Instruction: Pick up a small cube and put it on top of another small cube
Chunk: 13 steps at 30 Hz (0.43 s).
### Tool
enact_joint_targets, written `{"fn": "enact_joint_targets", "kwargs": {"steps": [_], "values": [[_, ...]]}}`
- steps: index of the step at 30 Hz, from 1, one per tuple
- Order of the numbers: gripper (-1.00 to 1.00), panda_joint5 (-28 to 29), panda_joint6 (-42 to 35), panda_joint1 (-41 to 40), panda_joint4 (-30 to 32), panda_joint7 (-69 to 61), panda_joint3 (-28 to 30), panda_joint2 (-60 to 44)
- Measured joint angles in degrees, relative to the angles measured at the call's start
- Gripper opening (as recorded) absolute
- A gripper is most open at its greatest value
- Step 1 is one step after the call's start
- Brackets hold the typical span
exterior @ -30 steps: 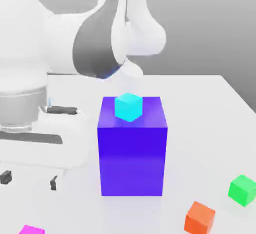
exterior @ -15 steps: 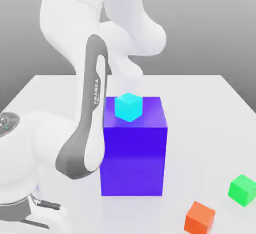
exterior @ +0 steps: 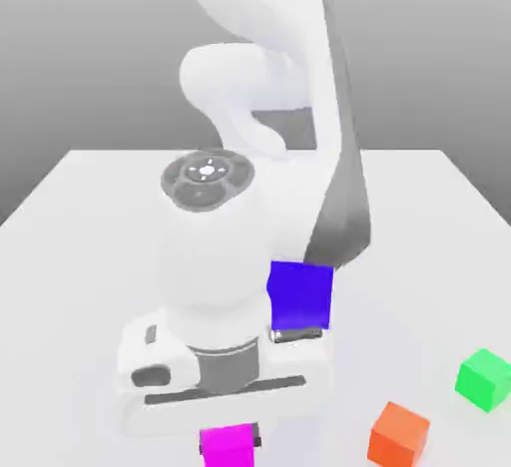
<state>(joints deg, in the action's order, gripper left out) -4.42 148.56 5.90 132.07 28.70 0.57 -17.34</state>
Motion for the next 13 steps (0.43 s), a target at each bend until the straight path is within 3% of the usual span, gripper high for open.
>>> {"fn": "enact_joint_targets", "kwargs": {"steps": [6,9,10,13], "values": [[-1.00,4.9,1.4,10.0,7.0,-1.1,-8.4,5.9],[-1.00,10.3,5.6,16.8,7.4,0.8,-11.4,2.1],[1.00,11.9,7.3,18.8,7.2,1.4,-11.4,0.2],[1.00,11.9,7.3,18.8,7.2,1.4,-11.4,0.2]]}}
